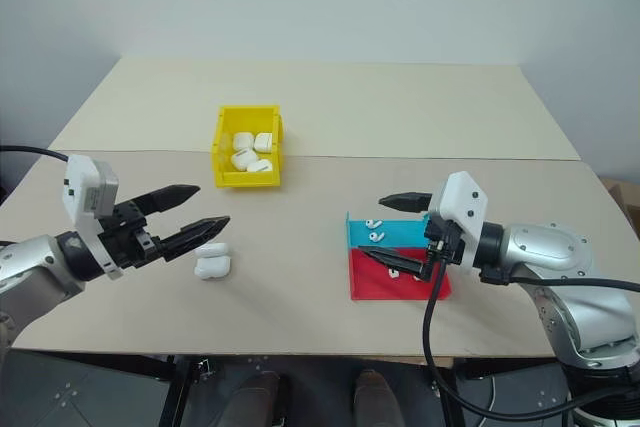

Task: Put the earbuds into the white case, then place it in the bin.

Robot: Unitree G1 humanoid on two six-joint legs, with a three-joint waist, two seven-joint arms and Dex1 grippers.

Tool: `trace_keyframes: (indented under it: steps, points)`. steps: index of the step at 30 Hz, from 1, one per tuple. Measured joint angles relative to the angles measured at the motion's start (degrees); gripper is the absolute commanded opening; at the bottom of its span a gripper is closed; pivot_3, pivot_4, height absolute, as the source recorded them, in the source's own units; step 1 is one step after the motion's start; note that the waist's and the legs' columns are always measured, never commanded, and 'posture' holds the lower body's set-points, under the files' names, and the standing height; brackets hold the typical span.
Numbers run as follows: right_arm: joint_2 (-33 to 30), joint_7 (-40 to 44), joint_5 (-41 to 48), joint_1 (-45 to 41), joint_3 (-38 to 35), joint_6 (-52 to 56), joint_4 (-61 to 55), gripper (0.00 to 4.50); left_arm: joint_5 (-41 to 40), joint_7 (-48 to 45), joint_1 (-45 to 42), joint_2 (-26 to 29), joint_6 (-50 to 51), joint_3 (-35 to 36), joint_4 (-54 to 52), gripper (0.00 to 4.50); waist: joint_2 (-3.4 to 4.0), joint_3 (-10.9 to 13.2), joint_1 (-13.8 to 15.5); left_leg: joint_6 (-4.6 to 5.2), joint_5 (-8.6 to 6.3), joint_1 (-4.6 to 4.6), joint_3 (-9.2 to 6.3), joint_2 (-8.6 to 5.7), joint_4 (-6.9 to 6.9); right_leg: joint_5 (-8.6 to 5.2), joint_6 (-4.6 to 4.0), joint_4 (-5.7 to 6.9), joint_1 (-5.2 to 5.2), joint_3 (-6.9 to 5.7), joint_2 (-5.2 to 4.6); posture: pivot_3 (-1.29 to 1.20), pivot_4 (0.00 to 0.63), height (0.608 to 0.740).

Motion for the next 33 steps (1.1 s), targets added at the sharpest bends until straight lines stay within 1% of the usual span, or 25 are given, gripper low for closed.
trace_keyframes:
  steps: [13, 17, 19, 22, 23, 25, 27, 28, 30, 31, 33]
  points:
    - [0.0, -0.5, 0.1, 1.3, -0.4, 0.0, -1.0, 4.46, -0.3, -1.0, 0.2, 0.8, -0.8, 0.0, 0.0, 4.50, 0.00, 0.0, 0.0, 0.00, 0.00, 0.00, -0.01, 0.01, 0.00, 0.00, 0.00, 0.01, 0.00, 0.00, 0.01, 0.00, 0.150, 0.740]
    - [0.0, -0.6, 0.2, 1.0, -0.4, 0.0, -0.9, 4.46, 3.6, -1.1, -0.1, 4.7, -0.7, -1.2, 0.0, 4.50, 0.00, 0.0, 0.0, 0.00, 0.00, 0.01, 0.01, 0.00, 0.00, 0.00, 0.00, 0.00, 0.00, 0.00, 0.01, 0.00, 0.150, 0.740]
    - [0.0, -0.6, 0.1, 0.0, -0.3, 0.0, -0.7, 4.46, 5.7, -0.7, -0.2, 5.5, -0.7, -2.0, -0.1, 4.50, 0.00, 0.0, 0.0, 0.00, 0.00, 0.01, 0.02, 0.00, 0.00, 0.00, 0.00, 0.00, 0.00, 0.00, 0.01, 0.00, 0.150, 0.740]
    - [-0.5, -0.6, 0.6, -1.0, -0.5, 0.2, -0.6, 4.46, 8.2, 2.5, 0.2, 7.0, 0.9, -2.0, -2.2, 4.50, -0.02, 0.0, 0.0, 0.00, 0.00, 0.00, -0.02, 0.02, -0.02, -0.01, 0.00, -0.01, -0.01, 0.00, 0.01, 0.00, 0.150, 0.740]
    - [-0.6, -0.7, 1.0, -0.9, -0.6, 0.4, -0.7, 4.46, 8.4, 4.2, 0.4, 7.7, 2.6, -1.7, -3.2, 4.50, -0.04, 0.0, 0.0, 0.00, 0.00, -0.02, -0.08, 0.02, -0.03, -0.01, 0.00, -0.02, -0.02, 0.00, 0.01, 0.00, 0.150, 0.740]
    - [-0.6, -0.9, 1.6, -0.2, -1.2, 0.6, -1.2, 4.46, 7.7, 5.2, 0.4, 10.9, 6.5, -0.6, -3.6, 4.50, -0.07, 0.0, 0.0, 0.00, 0.00, -0.05, -0.12, 0.02, -0.05, -0.01, 0.00, 0.00, -0.07, -0.01, 0.01, 0.00, 0.150, 0.740]
    - [-0.7, -1.1, 1.7, 1.2, -2.0, 0.7, -2.0, 4.46, 5.1, 6.4, -2.0, 16.1, 13.9, 0.2, -2.2, 4.50, -0.08, 0.0, 0.1, 0.00, 0.00, -0.01, -0.12, 0.00, -0.04, -0.02, 0.02, 0.02, -0.06, 0.00, -0.01, 0.00, 0.150, 0.740]
    - [-0.7, -1.3, 1.7, 1.5, -2.0, 0.7, -2.1, 4.46, 3.1, 7.5, -5.2, 18.4, 18.8, -0.3, -0.5, 4.50, -0.10, 0.1, 0.2, 0.00, 0.00, 0.00, -0.12, -0.02, -0.03, -0.04, 0.07, 0.06, -0.04, -0.02, -0.01, 0.00, 0.150, 0.740]
    - [-0.7, -1.6, 1.7, 2.0, -2.1, 0.8, -2.7, 4.46, -1.8, 8.7, -14.7, 22.8, 30.3, -2.7, 5.8, 4.50, -0.17, 0.1, 0.2, 0.00, 0.01, 0.02, -0.09, -0.02, 0.00, -0.27, 0.48, 0.00, -0.01, -0.09, 0.03, 0.00, 0.150, 0.740]
    - [-0.7, -1.8, 1.7, 2.2, -2.2, 0.8, -2.9, 4.46, -3.8, 9.1, -20.0, 23.7, 35.7, -4.7, 9.5, 4.50, -0.17, 0.1, 0.1, 0.00, 0.01, 0.08, -0.09, -0.05, 0.00, -0.31, 0.52, 0.05, 0.06, -0.07, 0.01, 0.00, 0.150, 0.740]
    - [-0.6, -2.2, 1.8, 2.3, -2.0, 0.9, -3.3, 4.46, -7.2, 10.2, -27.0, 25.0, 41.7, -9.8, 15.9, 4.50, -0.17, 0.1, 0.0, 0.00, 0.01, 0.08, -0.10, -0.06, -0.07, -0.32, 0.52, 0.03, 0.03, -0.03, 0.02, 0.00, 0.150, 0.740]
